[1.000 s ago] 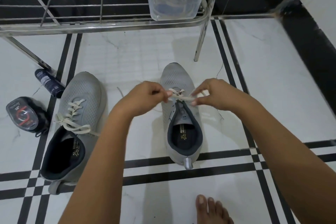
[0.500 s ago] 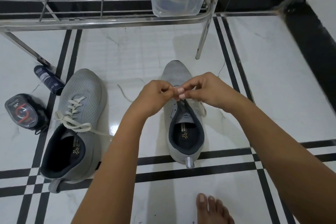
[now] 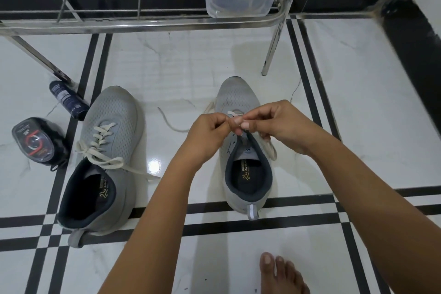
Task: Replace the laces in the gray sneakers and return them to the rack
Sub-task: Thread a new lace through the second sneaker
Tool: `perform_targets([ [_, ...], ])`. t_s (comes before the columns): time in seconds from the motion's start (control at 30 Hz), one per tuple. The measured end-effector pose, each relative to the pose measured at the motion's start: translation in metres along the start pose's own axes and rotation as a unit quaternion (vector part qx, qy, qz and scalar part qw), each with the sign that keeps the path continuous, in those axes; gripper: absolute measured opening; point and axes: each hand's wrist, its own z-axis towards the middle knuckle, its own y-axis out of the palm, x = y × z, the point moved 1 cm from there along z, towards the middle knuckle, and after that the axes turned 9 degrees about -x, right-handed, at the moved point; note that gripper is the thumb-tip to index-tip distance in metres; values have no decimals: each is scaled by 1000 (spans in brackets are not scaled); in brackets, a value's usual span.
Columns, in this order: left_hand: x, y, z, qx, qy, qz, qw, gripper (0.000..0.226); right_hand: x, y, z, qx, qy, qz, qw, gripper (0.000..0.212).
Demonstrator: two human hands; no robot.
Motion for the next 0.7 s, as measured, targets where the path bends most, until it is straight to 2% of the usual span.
perform_targets([
  [0.2, -1, -6, 2, -5, -3, 35, 999, 36, 4, 3, 0, -4, 17, 38, 999, 9],
  [0.33, -2, 8, 1, 47, 19, -3, 999, 17, 7, 0, 0, 94, 15, 32, 995, 3],
  [0.37, -7, 15, 0, 62, 18, 17, 998, 18, 7, -1, 0, 117, 12, 9, 993, 5],
  [0.43, -19, 28, -4, 79, 7, 100, 992, 41, 10, -1, 1, 142, 10, -45, 989, 9],
  [0.5, -29, 38, -9, 121, 12, 132, 984, 41, 14, 3, 3, 150, 16, -80, 985, 15],
  [0.6, -34, 41, -16, 199, 1, 2, 980, 19, 20, 10, 6, 160, 24, -104, 981, 11],
  [0.7, -40, 35, -12, 215, -48, -145, 965, 11, 22, 20, 8, 161, 13, -140, 977, 3],
])
